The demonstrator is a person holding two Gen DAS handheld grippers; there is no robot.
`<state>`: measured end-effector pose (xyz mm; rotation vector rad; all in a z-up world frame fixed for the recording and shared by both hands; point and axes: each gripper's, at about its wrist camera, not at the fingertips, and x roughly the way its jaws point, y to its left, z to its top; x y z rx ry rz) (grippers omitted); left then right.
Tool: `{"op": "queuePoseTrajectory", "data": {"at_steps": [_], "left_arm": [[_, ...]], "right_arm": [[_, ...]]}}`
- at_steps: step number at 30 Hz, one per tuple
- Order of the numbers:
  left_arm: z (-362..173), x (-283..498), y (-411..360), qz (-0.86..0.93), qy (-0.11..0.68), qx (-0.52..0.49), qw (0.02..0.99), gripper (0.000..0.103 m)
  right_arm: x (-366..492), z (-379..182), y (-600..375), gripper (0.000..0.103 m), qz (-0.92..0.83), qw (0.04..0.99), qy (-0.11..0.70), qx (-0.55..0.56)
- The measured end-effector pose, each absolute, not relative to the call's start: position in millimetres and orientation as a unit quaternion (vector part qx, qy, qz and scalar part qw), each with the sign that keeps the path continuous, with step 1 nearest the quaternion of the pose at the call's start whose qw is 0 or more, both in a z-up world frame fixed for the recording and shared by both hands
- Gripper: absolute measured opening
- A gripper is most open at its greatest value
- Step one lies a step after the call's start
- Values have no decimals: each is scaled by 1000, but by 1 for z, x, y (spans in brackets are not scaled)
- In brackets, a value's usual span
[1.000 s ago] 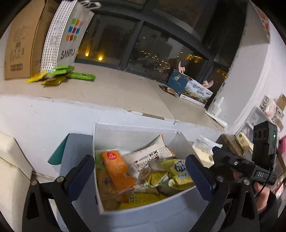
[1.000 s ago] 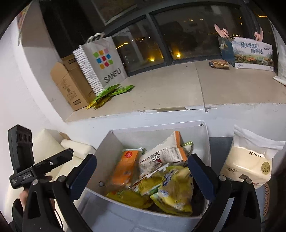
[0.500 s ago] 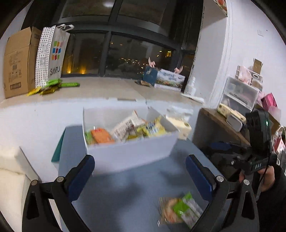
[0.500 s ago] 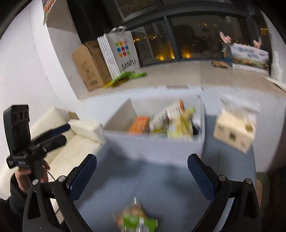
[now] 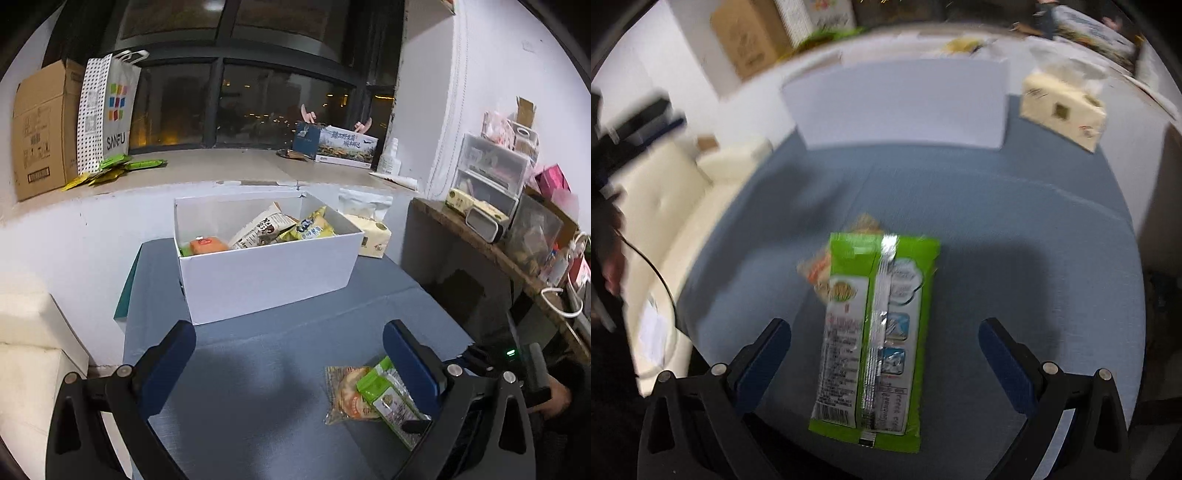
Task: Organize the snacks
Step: 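Grasp the green-white packet with the right tool while the left tool moves to the round bun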
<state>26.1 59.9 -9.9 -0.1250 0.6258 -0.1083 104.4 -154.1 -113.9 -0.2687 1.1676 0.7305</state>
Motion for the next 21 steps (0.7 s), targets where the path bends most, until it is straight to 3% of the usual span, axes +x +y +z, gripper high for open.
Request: {"op": "queuePoseTrajectory", "data": {"at_steps": [8,10,11,21], "left_arm": [[-23,24,47,-64,328,-36,942,103],[-23,23,43,-70,328,-27,942,103],[-23,23,41,-73,328,-24,942,103],[-28,33,19,-109,355,6,928,103]], "right_arm": [[102,-140,-138,102,335,728,572,-177],[100,-136,-138,80,322,741,555,-201],[99,-132,-137,63,324,743,550,-201],[121,-99,-202,62,334,767,542,-75]]}}
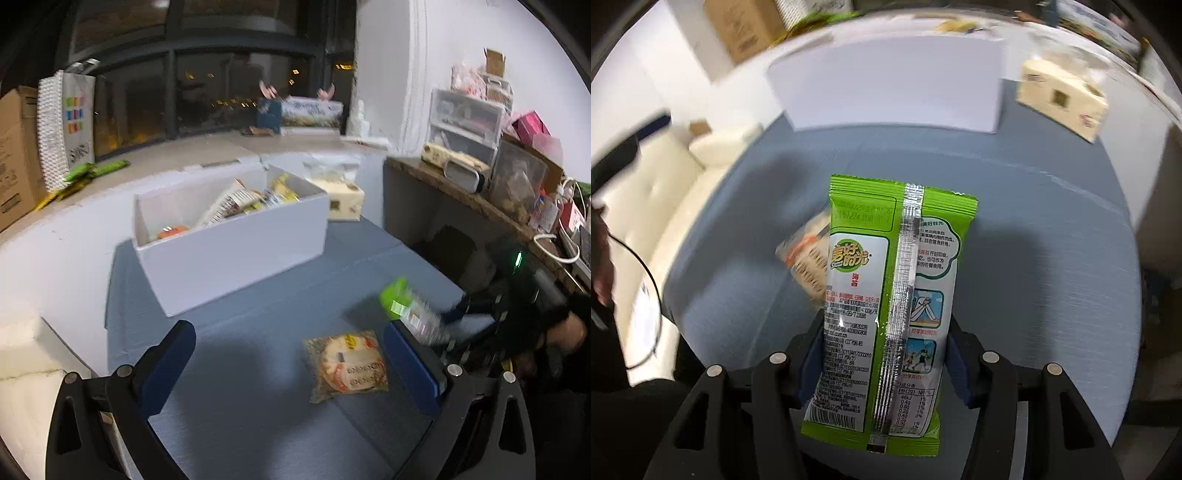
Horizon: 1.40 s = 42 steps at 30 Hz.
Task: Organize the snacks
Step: 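Grasp the green-white packet with the right tool while the left tool moves to the round bun, then grasp the round bread bun with the left tool and lift it, then carry the bun and green-white packet into the box and open both tools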
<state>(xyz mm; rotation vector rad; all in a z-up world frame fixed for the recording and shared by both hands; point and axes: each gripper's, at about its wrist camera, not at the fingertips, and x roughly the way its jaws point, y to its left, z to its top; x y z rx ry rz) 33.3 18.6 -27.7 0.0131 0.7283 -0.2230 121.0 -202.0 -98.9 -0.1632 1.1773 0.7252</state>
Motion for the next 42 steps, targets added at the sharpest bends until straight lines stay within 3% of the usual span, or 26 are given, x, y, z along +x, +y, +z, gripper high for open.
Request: {"op": "queuePoseTrajectory", "data": {"at_steps": [11,17,18,19,20,21,27,34,42], "left_arm": [[-130,96,-73,-149,510,67,844,103],[-154,112,-74,-118,539,62,832,103],[-153,112,-72,-116,538,60,833,101],[-152,111,-72,-114,537,62,834,91],[-148,110,-69,-113,531,57,838,80],[-144,109,-66,-111,527,55,841,77],[-114,96,-24,-119,489,-24,864,76],[-15,85,43,-92,343,-113,928,76],[56,161,109,-56,260,-147,953,77]], "right_arm": [[130,-53,-273,62,308,815,491,15],[122,-45,-277,62,318,820,475,21],[123,-45,-277,62,321,820,473,22],[122,-45,-278,62,324,819,472,22],[121,-44,-277,62,326,819,471,22],[120,-45,-277,62,328,819,471,22],[119,-45,-262,62,347,814,466,19],[144,-30,-215,62,387,809,442,-9],[214,14,-147,62,422,818,390,0]]}}
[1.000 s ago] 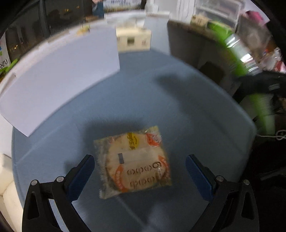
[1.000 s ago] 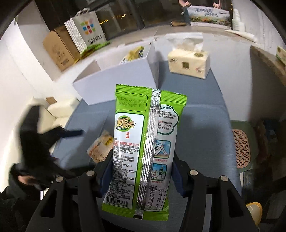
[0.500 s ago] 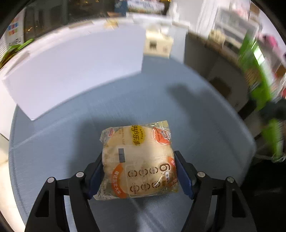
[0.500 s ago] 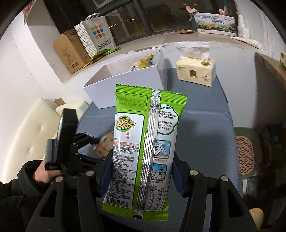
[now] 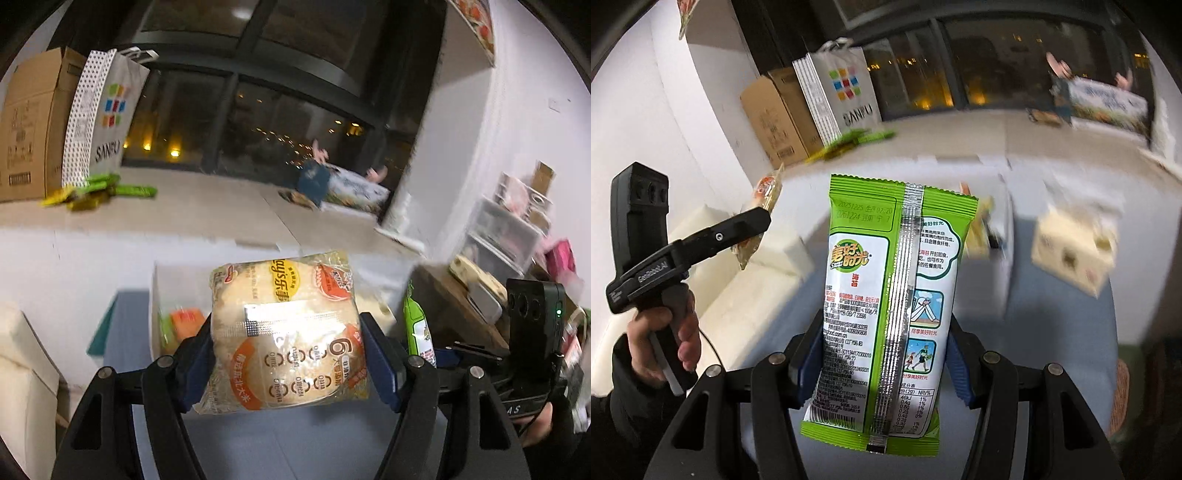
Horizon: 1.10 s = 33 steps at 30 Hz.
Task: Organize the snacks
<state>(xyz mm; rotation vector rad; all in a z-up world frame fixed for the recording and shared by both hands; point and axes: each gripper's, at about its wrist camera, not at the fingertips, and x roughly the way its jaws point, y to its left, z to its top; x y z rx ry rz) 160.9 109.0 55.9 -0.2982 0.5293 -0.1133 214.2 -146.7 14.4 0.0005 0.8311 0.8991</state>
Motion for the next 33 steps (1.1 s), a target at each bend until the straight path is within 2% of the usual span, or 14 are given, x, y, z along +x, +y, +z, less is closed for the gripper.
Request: {"op": "queuePoseTrajectory", "data": {"at_steps": [5,11,12,13,14,16,17,18,26,33], "left_arm": [[52,218,136,-40,270,-149,950,77],[23,265,144,-24,295,-135,946,79],[20,269,146,-21,299,-133,945,86],[15,272,148,-15,304,-134,943,98],[11,275,151,-12,310,-138,941,103],[5,275,154,2,324,-134,936,103],[2,274,154,11,333,-127,934,103],[0,275,154,17,339,-120,933,103],[21,240,131,61,260,-34,963,103],[54,198,99,127,204,6,971,103]], "right_arm": [[280,30,-103,62,420,828,371,13],[342,21,-63,62,395,830,392,27],[351,18,-58,62,390,832,393,24],[357,15,-56,62,387,833,395,23],[362,11,-55,64,383,832,400,23],[374,1,-54,81,375,827,418,29],[379,-3,-55,99,366,828,424,27],[381,-6,-57,103,349,835,424,21],[363,3,-70,103,322,871,369,-35],[311,52,-78,103,308,910,264,-84]]}}
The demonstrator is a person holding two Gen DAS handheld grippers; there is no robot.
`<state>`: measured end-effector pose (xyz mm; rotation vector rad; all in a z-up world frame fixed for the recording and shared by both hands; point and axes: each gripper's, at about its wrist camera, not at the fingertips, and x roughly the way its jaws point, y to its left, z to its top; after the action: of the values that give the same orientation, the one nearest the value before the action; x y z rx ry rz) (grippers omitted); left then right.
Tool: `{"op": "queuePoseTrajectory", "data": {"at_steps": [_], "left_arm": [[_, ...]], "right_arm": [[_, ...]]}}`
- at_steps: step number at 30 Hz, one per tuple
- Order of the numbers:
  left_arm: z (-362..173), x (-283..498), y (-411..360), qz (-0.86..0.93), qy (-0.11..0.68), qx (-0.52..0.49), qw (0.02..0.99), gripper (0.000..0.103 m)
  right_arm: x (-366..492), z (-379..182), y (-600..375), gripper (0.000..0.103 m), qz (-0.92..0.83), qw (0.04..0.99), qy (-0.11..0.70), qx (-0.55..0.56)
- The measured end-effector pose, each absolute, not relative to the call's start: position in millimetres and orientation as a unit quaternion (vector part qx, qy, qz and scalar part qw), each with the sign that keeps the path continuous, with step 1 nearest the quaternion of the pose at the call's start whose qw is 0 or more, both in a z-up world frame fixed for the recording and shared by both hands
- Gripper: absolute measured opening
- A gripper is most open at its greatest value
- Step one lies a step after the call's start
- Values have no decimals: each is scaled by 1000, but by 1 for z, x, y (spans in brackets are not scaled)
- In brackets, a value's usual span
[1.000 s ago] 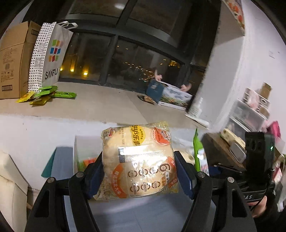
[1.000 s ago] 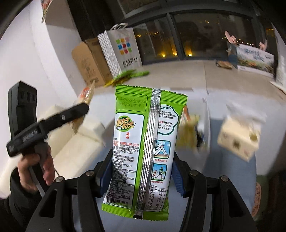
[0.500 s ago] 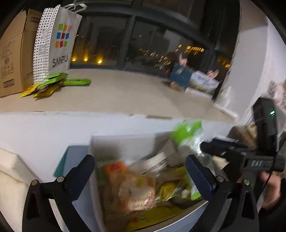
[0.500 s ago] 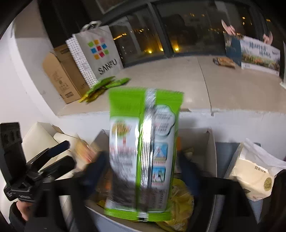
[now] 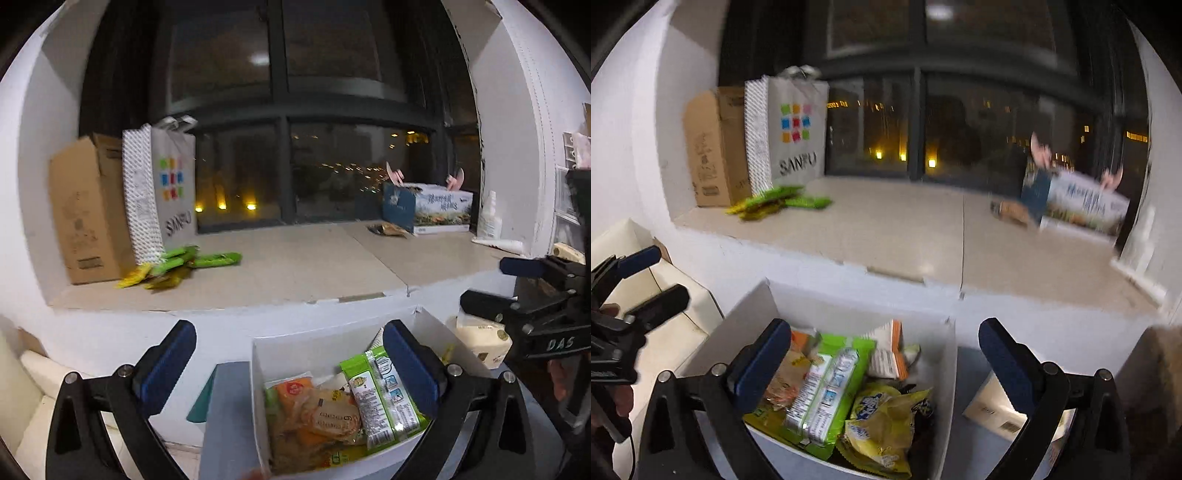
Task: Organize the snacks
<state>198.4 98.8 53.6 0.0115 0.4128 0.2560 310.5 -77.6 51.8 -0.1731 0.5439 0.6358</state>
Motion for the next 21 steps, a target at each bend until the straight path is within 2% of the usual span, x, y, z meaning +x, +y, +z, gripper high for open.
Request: {"op": "queuePoseTrajectory", "data": {"at_steps": [5,10,14,21], "left_arm": [[74,165,76,97,238,-14,966,103],[91,119,52,89,230,-9,969,103],[95,84,39,63,240,-31,968,103],[92,30,20,35,252,-60,965,103]], "right_arm": [[272,82,-97,103,309,916,250,-56],[221,102,-125,103,333,912,238,-25],[186,111,-152,103,349,907,235,5],[135,112,-191,103,345,908,236,-4]]}}
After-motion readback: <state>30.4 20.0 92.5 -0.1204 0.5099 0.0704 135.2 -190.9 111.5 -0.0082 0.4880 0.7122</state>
